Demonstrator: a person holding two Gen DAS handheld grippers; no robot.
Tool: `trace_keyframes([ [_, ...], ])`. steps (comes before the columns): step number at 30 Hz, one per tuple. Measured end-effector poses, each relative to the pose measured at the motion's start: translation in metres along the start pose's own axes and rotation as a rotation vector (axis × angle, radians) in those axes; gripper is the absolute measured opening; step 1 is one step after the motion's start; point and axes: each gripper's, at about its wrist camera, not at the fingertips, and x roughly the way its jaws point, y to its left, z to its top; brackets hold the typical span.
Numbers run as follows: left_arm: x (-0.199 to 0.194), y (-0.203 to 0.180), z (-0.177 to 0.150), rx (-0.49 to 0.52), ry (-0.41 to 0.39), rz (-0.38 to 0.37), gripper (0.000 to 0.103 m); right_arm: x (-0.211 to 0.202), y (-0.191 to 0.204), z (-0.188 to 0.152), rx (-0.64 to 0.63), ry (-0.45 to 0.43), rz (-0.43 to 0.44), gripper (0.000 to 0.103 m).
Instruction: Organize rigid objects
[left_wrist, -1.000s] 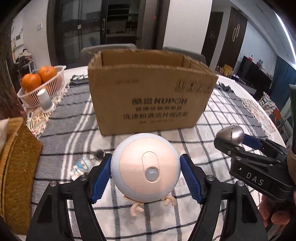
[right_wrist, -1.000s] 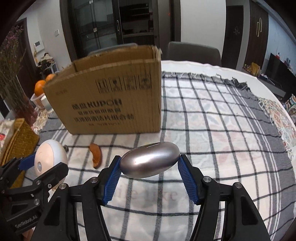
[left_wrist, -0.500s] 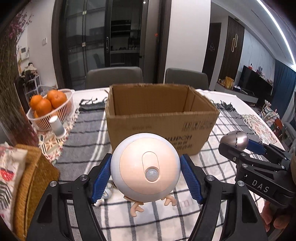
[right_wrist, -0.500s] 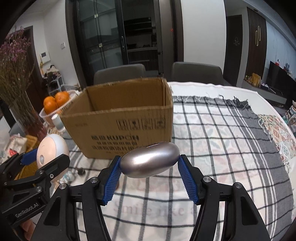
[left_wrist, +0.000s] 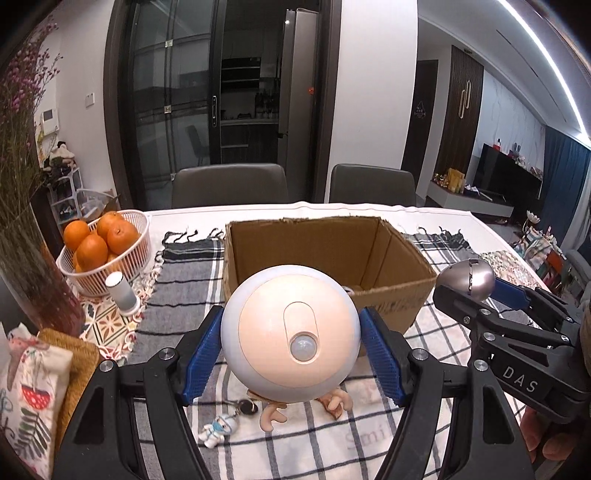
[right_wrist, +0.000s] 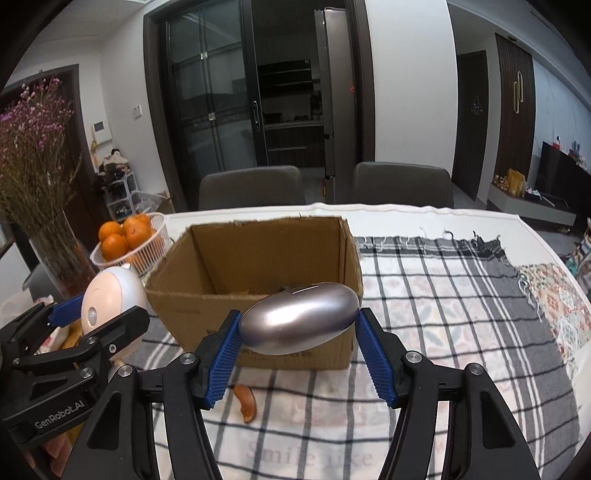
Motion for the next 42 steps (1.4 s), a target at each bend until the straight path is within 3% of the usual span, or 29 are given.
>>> trace_keyframes([
  [7,0.008,0.003,0.015,0.005,-0.004,-0.005,0.073,0.005,0.003,0.014,-0.004,-0.022,0.004,0.062],
  [10,0.014,0.005,0.021,0.001,0.0,-0.011,0.073,0.009,0.004,0.02,-0.008,-0.026,0.013,0.049],
  [13,0.027,0.007,0.029,-0.016,0.013,-0.02,0.073,0.018,0.005,0.028,-0.009,-0.028,0.021,0.049],
  [17,0.054,0.009,0.044,-0.018,0.074,-0.025,0.073,0.047,0.0,0.041,0.004,0.023,0.036,0.043],
  [24,0.087,0.003,0.063,0.018,0.155,-0.039,0.073,0.072,-0.007,0.051,0.028,0.078,0.038,0.043],
  [34,0.129,0.002,0.059,0.02,0.32,-0.059,0.073,0.088,-0.008,0.052,0.03,0.122,-0.01,0.043],
  [42,0.118,0.003,0.064,0.054,0.264,-0.007,0.074,0.094,-0.011,0.048,0.049,0.15,-0.014,0.043],
])
